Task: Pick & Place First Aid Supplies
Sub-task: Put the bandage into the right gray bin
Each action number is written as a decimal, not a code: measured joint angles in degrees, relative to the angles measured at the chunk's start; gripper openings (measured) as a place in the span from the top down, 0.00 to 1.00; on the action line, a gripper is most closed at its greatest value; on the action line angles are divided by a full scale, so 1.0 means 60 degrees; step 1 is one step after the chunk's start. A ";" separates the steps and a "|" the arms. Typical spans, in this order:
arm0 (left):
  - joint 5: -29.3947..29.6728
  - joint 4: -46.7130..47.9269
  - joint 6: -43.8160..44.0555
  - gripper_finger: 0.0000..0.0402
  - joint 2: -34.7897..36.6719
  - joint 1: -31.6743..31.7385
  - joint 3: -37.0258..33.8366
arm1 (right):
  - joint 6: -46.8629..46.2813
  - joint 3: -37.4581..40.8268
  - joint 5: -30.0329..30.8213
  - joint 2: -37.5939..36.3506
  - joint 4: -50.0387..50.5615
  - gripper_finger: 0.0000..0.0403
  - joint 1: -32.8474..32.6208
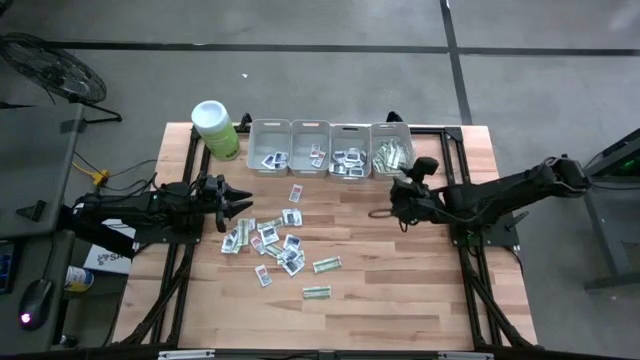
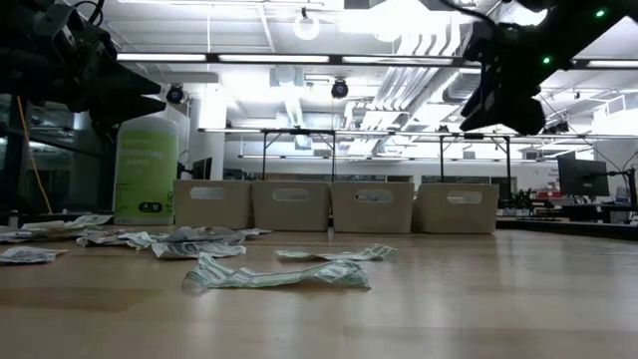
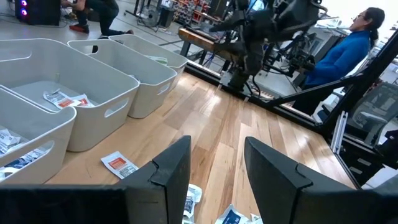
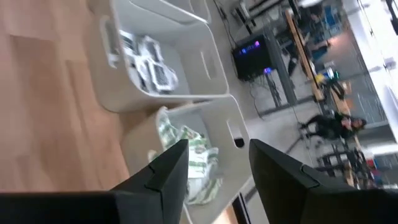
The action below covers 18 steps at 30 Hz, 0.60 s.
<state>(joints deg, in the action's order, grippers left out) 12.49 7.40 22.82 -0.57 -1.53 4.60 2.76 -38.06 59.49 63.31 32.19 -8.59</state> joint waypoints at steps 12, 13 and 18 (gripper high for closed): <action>0.0002 0.0000 0.0001 0.63 -0.0001 0.0000 0.0000 | 0.0361 0.0000 0.0113 0.0000 -0.0459 0.60 -0.1587; 0.0000 0.0000 0.0000 0.63 0.0001 0.0001 0.0000 | 0.0404 0.0000 0.0152 0.0000 -0.0515 0.60 -0.1750; 0.0000 0.0000 0.0001 0.63 0.0001 0.0001 0.0000 | 0.1329 0.0000 0.0084 0.0004 -0.0676 0.60 -0.2716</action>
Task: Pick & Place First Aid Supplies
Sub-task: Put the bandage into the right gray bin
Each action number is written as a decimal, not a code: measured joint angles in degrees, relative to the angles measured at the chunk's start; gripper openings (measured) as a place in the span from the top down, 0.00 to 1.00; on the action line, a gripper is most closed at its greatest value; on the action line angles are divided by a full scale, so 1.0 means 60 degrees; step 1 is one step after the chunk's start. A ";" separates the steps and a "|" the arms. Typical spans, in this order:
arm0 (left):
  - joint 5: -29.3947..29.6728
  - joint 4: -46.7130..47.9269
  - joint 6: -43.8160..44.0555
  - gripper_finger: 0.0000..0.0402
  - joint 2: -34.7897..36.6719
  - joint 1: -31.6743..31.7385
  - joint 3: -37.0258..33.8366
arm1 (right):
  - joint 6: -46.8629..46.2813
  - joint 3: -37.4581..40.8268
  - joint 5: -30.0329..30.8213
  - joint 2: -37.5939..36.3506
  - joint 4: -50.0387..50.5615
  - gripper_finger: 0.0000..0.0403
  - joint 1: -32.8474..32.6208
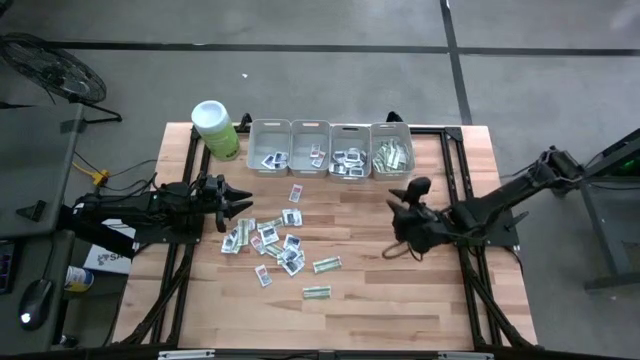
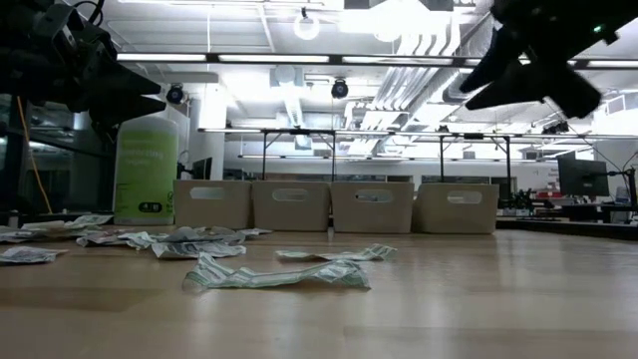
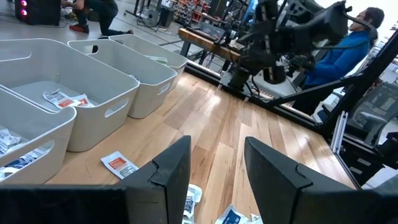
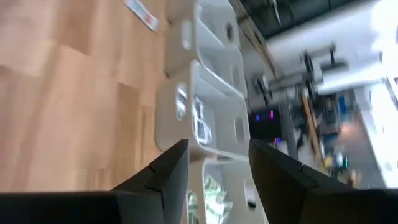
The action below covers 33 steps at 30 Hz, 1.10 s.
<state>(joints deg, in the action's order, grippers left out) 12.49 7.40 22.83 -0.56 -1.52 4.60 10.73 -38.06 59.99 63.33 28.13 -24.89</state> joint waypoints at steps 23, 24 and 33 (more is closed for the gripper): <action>0.0000 0.0000 -0.0003 0.63 0.0000 -0.0001 -0.0001 | 0.4341 -0.1760 -0.8184 0.3476 -0.2089 0.61 0.0214; 0.0000 0.0000 0.0000 0.63 -0.0001 -0.0002 0.0000 | 0.4472 -0.2039 -0.8413 0.3738 -0.2054 0.61 0.0300; 0.0000 0.0000 0.0000 0.63 0.0000 -0.0001 -0.0002 | 0.7021 -0.3948 -0.8912 0.5950 -0.1333 0.63 0.0844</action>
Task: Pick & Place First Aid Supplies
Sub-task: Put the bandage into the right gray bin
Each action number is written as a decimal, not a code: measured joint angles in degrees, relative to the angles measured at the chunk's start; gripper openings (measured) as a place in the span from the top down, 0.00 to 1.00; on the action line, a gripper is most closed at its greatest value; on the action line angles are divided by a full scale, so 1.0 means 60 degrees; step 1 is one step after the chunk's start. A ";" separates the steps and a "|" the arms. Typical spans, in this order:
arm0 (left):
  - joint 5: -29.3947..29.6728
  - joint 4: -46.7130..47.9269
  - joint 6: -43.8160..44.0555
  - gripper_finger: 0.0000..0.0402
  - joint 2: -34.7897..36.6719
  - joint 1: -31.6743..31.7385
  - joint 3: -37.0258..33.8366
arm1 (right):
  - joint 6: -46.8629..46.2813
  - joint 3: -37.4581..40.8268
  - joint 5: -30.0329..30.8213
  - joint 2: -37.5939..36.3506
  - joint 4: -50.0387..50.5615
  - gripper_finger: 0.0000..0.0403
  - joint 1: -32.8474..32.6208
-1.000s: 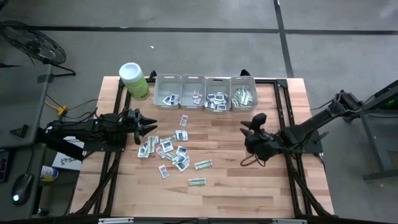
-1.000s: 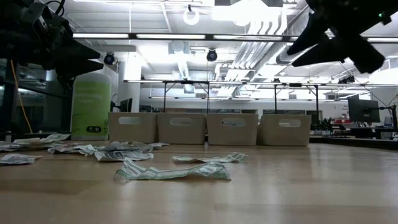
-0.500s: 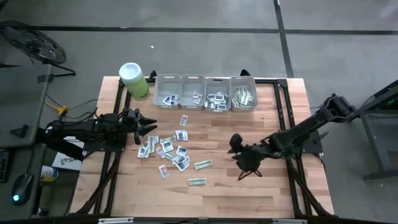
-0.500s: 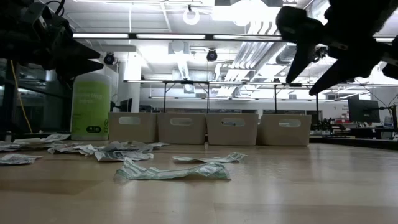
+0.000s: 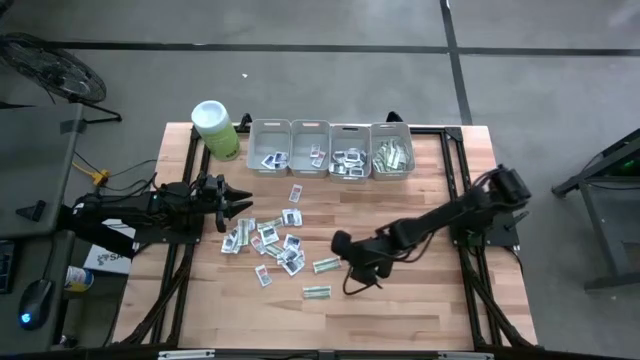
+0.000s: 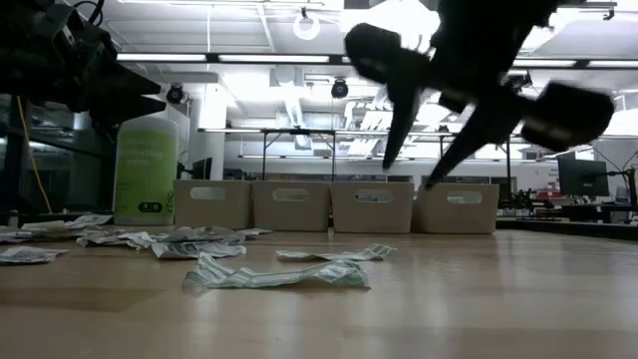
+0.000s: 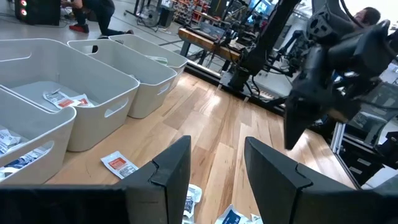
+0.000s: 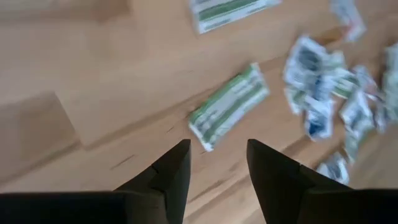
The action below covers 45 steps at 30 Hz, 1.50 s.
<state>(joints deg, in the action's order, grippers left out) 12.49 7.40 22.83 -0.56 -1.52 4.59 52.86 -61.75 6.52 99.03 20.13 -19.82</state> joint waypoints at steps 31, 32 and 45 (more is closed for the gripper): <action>0.0000 0.0000 0.0000 0.63 -0.0003 0.0001 0.0002 | 0.4281 0.1638 0.0841 0.1560 -0.4472 0.63 0.0056; 0.0000 0.0000 0.0000 0.63 -0.0001 0.0001 0.0000 | 0.4278 0.1638 0.0816 0.1613 -0.4543 0.63 0.0060; 0.0000 0.0000 -0.0001 0.63 0.0000 -0.0001 0.0001 | 0.3478 0.1649 0.0713 0.1729 -0.4509 0.72 0.0063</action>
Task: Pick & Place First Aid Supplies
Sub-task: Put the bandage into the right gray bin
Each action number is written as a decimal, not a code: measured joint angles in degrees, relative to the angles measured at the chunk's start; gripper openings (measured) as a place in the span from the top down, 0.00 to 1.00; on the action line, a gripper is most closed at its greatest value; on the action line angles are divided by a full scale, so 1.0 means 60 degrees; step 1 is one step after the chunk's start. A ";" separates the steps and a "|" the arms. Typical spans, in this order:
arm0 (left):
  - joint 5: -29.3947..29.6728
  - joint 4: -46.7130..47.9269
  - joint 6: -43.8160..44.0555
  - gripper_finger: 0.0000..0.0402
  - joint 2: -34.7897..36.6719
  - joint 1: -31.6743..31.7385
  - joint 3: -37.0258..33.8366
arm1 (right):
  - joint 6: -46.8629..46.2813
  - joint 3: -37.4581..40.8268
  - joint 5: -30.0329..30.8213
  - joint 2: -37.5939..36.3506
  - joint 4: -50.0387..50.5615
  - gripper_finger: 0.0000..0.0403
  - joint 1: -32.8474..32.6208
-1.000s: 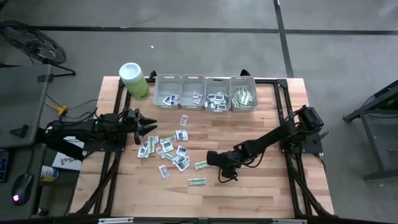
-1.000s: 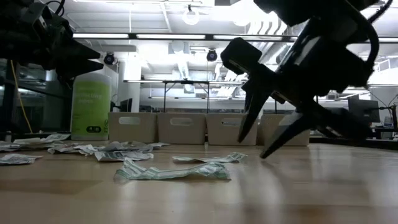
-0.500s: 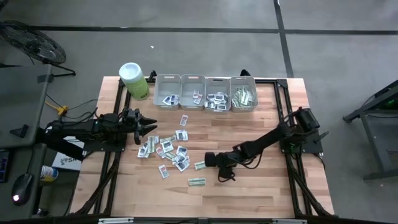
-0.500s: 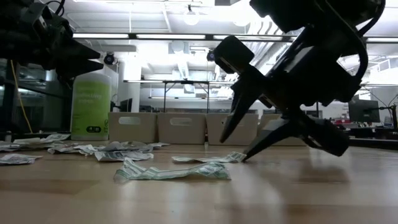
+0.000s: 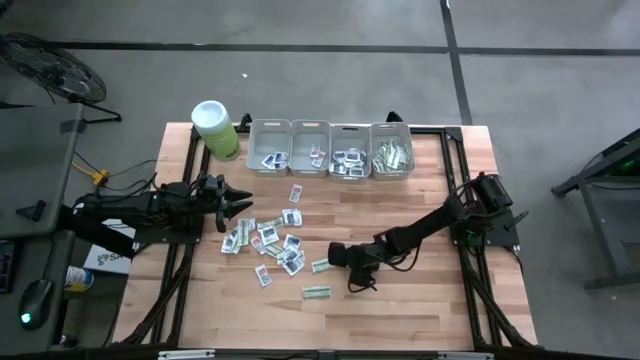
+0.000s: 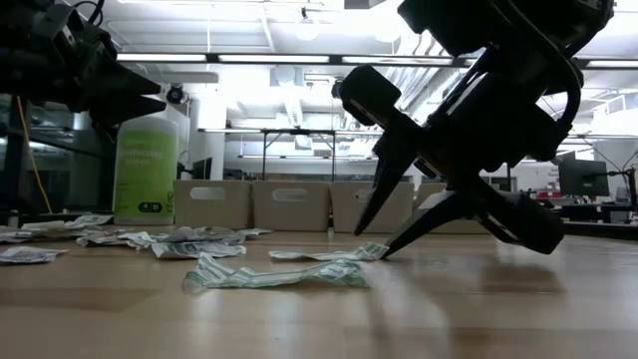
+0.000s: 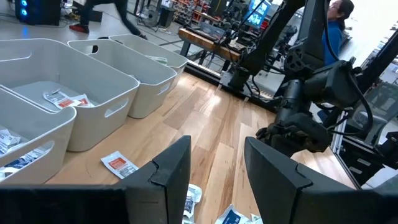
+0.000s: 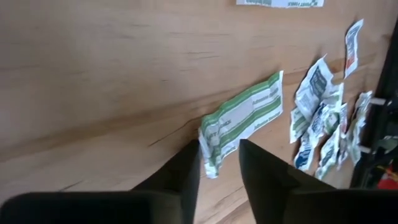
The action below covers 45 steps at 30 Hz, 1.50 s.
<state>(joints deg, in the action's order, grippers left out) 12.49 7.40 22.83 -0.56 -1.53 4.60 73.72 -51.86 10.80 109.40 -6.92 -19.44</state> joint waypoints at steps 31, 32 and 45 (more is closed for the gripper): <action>0.0000 0.0000 0.0001 0.63 -0.0001 -0.0002 -0.0003 | -0.4533 -0.0330 0.3384 -0.0145 -0.0322 1.00 -0.1080; 0.0000 0.0000 0.0001 0.63 0.0000 -0.0001 0.0001 | -0.4766 -0.0414 0.3640 -0.0152 -0.0320 1.00 -0.1143; 0.0000 0.0000 -0.0003 0.63 -0.0004 -0.0002 -0.0003 | -0.6656 -0.1522 0.6373 -0.0180 0.0925 1.00 -0.1512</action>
<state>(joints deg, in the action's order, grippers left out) 12.49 7.40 22.81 -0.58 -1.54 4.58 33.79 -60.99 49.03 108.33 -1.37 -28.52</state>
